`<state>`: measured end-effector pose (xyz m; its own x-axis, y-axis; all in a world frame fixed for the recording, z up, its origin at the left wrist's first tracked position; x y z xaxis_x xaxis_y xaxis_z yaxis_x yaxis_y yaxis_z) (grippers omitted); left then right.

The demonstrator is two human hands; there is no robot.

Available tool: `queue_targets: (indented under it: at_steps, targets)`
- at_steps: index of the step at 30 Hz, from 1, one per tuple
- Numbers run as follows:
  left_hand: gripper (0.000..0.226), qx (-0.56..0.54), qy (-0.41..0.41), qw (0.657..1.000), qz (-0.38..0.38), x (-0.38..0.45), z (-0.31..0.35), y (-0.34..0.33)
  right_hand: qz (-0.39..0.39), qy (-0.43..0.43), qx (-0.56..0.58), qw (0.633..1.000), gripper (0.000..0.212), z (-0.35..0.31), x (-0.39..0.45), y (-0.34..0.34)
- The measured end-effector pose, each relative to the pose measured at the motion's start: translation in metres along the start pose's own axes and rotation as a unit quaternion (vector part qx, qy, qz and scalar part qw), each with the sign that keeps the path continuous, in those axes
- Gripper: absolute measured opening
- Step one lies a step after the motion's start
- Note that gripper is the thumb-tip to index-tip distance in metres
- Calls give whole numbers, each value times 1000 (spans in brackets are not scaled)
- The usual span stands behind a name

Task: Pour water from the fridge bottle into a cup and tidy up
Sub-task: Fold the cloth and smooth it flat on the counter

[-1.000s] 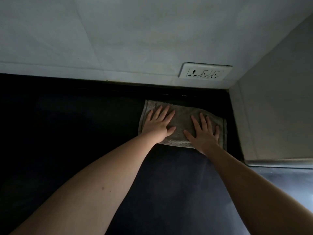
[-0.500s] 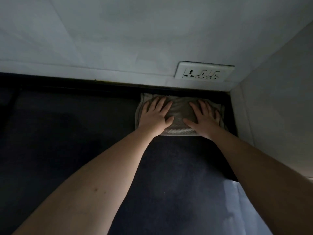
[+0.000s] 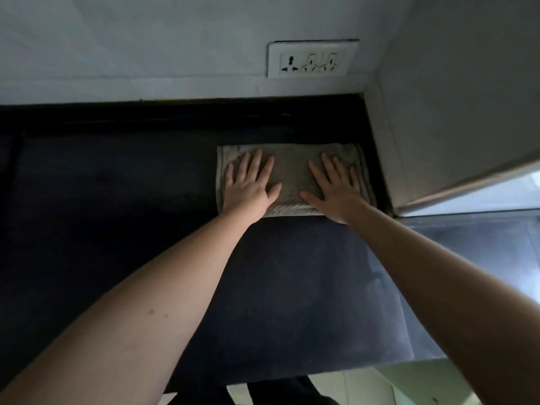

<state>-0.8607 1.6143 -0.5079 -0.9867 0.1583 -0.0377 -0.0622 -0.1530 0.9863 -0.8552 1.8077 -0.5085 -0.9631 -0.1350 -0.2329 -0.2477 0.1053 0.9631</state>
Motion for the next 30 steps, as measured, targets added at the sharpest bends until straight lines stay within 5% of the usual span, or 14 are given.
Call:
queue_targets:
  at_steps: [15, 30]
  targets:
    - [66, -13, -146, 988, 51, -226, -11, -3, 13, -108, 6, 994, 79, -83, -242, -61]
    - [61, -13, -92, 993, 67, -321, -207, 27, -8, -39, 3, 999, 85, -291, -241, -91]
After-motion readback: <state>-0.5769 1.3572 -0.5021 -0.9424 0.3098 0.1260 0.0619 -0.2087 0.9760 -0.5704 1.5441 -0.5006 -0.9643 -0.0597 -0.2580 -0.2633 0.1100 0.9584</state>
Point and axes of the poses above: each hand's wrist, its own x-axis towards the middle knuckle, its own y-axis out of the back of the hand, z = x × y, the point moved 8 cm from there along x, towards the middle knuckle, and after that the axes turned 11 degrees about z, right-handed, at the moved point
